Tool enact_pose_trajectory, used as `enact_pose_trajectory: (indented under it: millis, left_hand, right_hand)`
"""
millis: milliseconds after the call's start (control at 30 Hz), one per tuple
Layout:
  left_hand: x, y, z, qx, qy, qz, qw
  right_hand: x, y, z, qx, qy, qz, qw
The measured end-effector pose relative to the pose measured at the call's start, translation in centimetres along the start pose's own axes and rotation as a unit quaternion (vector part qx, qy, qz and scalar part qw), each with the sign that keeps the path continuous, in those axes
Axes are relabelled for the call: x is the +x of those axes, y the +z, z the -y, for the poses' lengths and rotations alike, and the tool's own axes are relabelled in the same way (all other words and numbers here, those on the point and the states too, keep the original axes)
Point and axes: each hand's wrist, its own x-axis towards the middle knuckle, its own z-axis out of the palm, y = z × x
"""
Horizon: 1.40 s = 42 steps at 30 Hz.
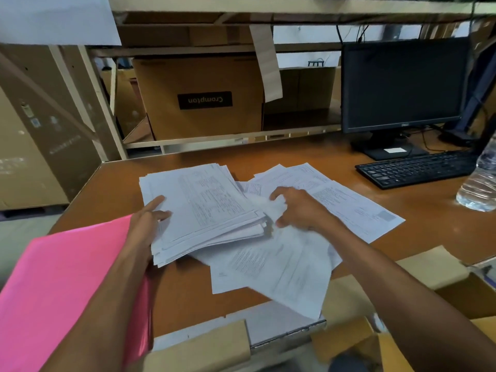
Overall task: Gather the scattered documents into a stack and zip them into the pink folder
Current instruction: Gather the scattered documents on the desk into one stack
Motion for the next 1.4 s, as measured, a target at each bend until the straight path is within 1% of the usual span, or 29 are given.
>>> enact_pose_trajectory:
  millis: [100,167,200,300,367,400,433,500,533,567,600,633,667,700,833,967,1033,1100,1200,1267,1333,1400]
  left_hand:
    - [0.3,-0.3,0.1,-0.007,0.005,-0.014,1.0]
    - [0.3,-0.1,0.1,0.006,0.012,-0.006,1.0]
    - [0.3,0.2,0.1,0.015,0.017,0.002,1.0]
    - [0.2,0.9,0.4,0.054,0.037,0.039,0.997]
    - [0.3,0.9,0.4,0.082,0.046,0.055,0.994]
    - [0.3,0.8,0.5,0.097,0.048,0.055,0.993]
    - [0.3,0.8,0.6,0.11,0.048,0.057,0.991]
    - [0.3,0.9,0.7,0.137,0.055,0.059,0.987]
    - [0.2,1.0,0.8,0.147,0.059,0.059,0.986]
    - [0.1,1.2,0.8,0.155,0.063,0.058,0.984]
    - [0.0,1.4,0.9,0.161,0.069,0.057,0.983]
    - [-0.1,1.6,0.9,0.162,0.075,0.057,0.982]
    - [-0.2,1.7,0.9,0.156,0.077,0.059,0.983]
    - [-0.3,1.9,0.8,0.147,0.077,0.062,0.984]
    - [-1.4,2.5,0.3,0.116,0.09,0.058,0.987]
    - [-2.6,3.0,-0.5,0.063,0.126,0.066,0.988]
    - [-2.6,3.0,-0.6,0.04,0.138,0.067,0.987]
    - [-2.3,3.0,-0.5,0.043,0.137,0.077,0.987]
    - [-1.6,2.5,0.0,0.117,0.132,0.096,0.98]
    - [-1.0,2.2,0.4,0.158,0.127,0.096,0.975]
    - [-0.7,1.9,0.7,0.164,0.109,0.086,0.977]
    - [-0.4,1.9,1.0,0.164,0.099,0.083,0.978]
  right_hand:
    - [0.1,-3.3,-3.8,0.04,0.056,-0.089,0.994]
    - [-0.2,-5.1,-6.2,0.101,0.09,-0.142,0.981]
    - [-0.2,-5.8,-7.2,0.135,0.094,-0.158,0.974]
    - [-0.2,-6.6,-9.3,0.191,0.062,-0.177,0.964]
    - [0.0,-6.7,-10.2,0.222,0.029,-0.226,0.948]
    - [0.2,-6.8,-10.4,0.27,0.013,-0.249,0.93]
    - [0.4,-6.9,-10.5,0.343,0.003,-0.263,0.902]
    - [0.5,-7.1,-9.8,0.5,0.001,-0.244,0.831]
    - [0.5,-6.9,-9.3,0.543,0.005,-0.23,0.808]
    - [0.6,-6.5,-8.9,0.549,0.011,-0.223,0.805]
    - [0.8,-5.8,-8.4,0.519,0.017,-0.227,0.824]
    - [1.1,-4.9,-7.9,0.461,0.017,-0.239,0.854]
    - [1.3,-3.8,-7.2,0.403,0.005,-0.244,0.882]
    - [1.7,-2.7,-6.4,0.361,-0.007,-0.243,0.9]
    - [3.2,1.3,-2.0,0.251,-0.049,-0.224,0.94]
    - [5.3,5.2,1.5,0.171,-0.06,-0.159,0.971]
    - [6.2,6.7,2.3,0.127,-0.053,-0.132,0.982]
    - [6.4,7.6,3.0,0.101,-0.052,-0.11,0.987]
    - [5.7,7.5,3.2,0.064,-0.078,-0.09,0.991]
    - [5.1,6.3,2.2,0.007,-0.068,-0.122,0.99]
    - [4.7,4.5,0.1,-0.072,-0.006,-0.169,0.983]
    - [4.2,2.8,-2.7,-0.178,0.091,-0.184,0.962]
